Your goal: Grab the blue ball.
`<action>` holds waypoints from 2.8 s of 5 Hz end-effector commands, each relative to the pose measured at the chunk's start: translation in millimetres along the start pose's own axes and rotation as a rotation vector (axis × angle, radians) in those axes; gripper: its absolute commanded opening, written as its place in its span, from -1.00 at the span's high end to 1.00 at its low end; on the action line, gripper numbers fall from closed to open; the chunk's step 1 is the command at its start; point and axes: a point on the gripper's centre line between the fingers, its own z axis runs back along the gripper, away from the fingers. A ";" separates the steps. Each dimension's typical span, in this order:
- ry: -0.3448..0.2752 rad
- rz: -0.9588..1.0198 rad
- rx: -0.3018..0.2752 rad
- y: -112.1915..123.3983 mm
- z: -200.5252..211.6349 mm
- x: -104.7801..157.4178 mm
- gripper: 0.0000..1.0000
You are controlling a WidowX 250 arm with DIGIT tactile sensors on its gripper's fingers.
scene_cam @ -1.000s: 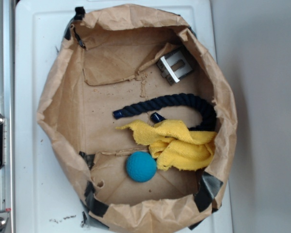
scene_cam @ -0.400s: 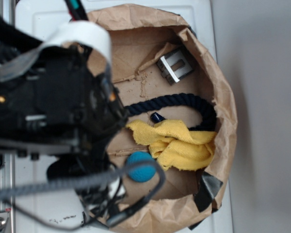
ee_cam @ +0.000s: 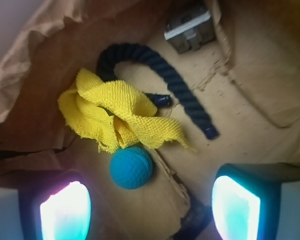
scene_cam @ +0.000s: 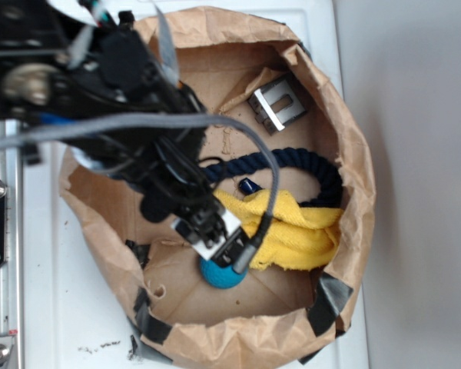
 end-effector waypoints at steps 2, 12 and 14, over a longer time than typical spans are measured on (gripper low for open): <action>-0.077 0.083 0.065 1.8 -23.7 3.0 -1.00; -0.151 -0.130 0.239 -28.3 -111.4 -27.5 1.00; -0.062 -0.046 0.215 -32.9 -55.7 -12.1 1.00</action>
